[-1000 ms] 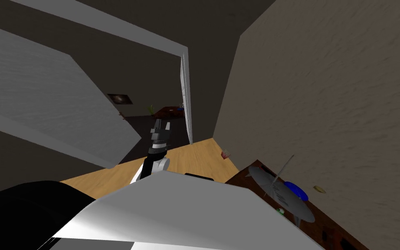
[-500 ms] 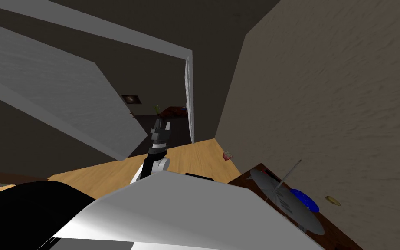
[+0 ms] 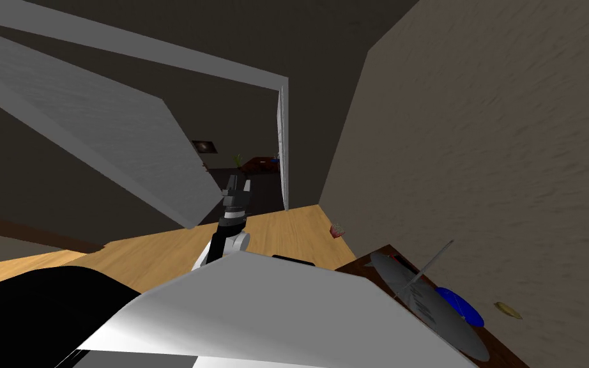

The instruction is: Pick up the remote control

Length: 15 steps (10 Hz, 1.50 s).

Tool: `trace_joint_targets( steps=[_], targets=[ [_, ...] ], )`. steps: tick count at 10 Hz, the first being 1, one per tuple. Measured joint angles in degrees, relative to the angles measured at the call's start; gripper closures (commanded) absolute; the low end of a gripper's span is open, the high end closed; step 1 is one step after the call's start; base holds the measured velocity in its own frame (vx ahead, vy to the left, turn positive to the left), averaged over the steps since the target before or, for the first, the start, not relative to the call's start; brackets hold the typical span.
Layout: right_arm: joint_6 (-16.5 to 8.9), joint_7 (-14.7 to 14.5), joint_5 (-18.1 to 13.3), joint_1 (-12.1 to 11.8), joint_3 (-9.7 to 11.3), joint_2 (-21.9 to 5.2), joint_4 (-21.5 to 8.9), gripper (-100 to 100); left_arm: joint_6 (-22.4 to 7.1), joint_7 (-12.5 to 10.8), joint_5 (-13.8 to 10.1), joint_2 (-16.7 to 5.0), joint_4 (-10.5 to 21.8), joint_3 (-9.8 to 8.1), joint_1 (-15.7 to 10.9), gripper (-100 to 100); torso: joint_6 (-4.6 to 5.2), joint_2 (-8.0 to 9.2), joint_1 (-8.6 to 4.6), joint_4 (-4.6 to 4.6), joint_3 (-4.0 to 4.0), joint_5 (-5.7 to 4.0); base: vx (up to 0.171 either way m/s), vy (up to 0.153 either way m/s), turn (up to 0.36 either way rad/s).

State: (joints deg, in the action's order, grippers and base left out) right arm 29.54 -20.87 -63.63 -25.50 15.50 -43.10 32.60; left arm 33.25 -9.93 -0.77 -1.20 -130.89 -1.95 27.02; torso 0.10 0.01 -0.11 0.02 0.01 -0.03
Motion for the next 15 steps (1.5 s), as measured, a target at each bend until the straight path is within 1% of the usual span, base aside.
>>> trace_joint_targets(
  steps=[1,2,3,4,5,6,7,8,9,10,11,15],
  targets=[
    [0.1,-0.1,-0.3,0.2,0.0,0.2,-0.8,-100,0.0,0.0,0.0,0.0,0.0,0.00,0.0,0,0.02,0.01,-0.02,0.00,0.00,0.00,-0.037,-0.035,0.162],
    [0.4,-0.4,-0.8,0.6,0.0,0.7,-2.4,-100,0.0,0.0,0.0,0.0,0.0,0.00,0.0,0,0.00,0.02,-0.05,0.01,0.01,-0.01,-0.059,-0.046,0.239],
    [1.1,-1.4,-1.3,2.0,-0.3,1.6,-5.6,-100,0.0,0.0,0.0,0.0,0.0,0.00,0.0,0,-0.01,0.07,-0.10,0.02,0.04,-0.02,-0.073,-0.065,0.261],
    [1.4,-1.6,-2.1,1.8,-0.1,2.2,-6.7,-100,0.0,0.0,0.0,0.0,0.0,0.00,0.0,0,0.01,0.14,-0.16,0.03,0.08,-0.03,-0.033,-0.036,0.048],
    [1.4,-1.5,-2.2,1.7,-0.1,2.3,-6.8,0,0.0,0.0,0.0,0.0,0.0,-0.01,0.0,0,0.05,0.04,-0.08,0.01,0.03,-0.03,-0.006,-0.006,-0.008],
    [1.4,-1.5,-2.2,1.7,-0.1,2.3,-6.8,-100,0.0,0.0,0.0,0.0,0.0,-0.01,0.0,0,0.04,-0.06,0.01,-0.01,-0.03,0.00,-0.024,-0.043,0.069],
    [0.8,-1.5,-2.1,2.1,0.2,3.1,-7.1,-100,0.0,0.0,0.0,0.0,0.0,-0.01,0.0,0,0.02,-0.04,-0.08,-0.01,-0.02,-0.02,-0.030,-0.078,0.059],
    [0.1,-3.0,-1.5,3.1,-0.1,4.7,-9.2,-100,0.0,0.0,0.0,0.0,0.0,-0.01,0.0,0,0.03,-0.03,-0.20,0.00,-0.01,-0.05,-0.026,-0.081,0.042],
    [-1.0,-2.5,-1.6,2.9,0.7,5.4,-8.3,-100,0.0,0.0,0.0,0.0,0.0,-0.01,0.0,0,0.04,-0.03,-0.23,0.00,-0.01,-0.05,-0.023,-0.070,0.041],
    [-1.6,-3.2,-1.2,3.9,0.6,6.5,-9.9,-100,0.0,0.0,0.0,0.0,0.0,-0.01,0.0,0,0.03,-0.05,-0.21,-0.01,-0.02,-0.05,-0.009,-0.029,0.013],
    [-1.7,-3.5,-1.1,4.0,0.6,6.6,-10.2,100,0.0,0.0,0.0,0.0,0.0,-0.01,0.0,0,0.04,-0.08,-0.08,-0.02,-0.04,-0.02,0.000,0.000,0.000],
    [-1.6,-3.5,-1.1,3.9,0.6,6.7,-10.1,100,0.0,0.0,0.0,0.0,0.0,0.00,0.0,0,0.00,-0.12,-0.08,0.00,-0.05,0.01,0.000,0.000,0.000]
  ],
)
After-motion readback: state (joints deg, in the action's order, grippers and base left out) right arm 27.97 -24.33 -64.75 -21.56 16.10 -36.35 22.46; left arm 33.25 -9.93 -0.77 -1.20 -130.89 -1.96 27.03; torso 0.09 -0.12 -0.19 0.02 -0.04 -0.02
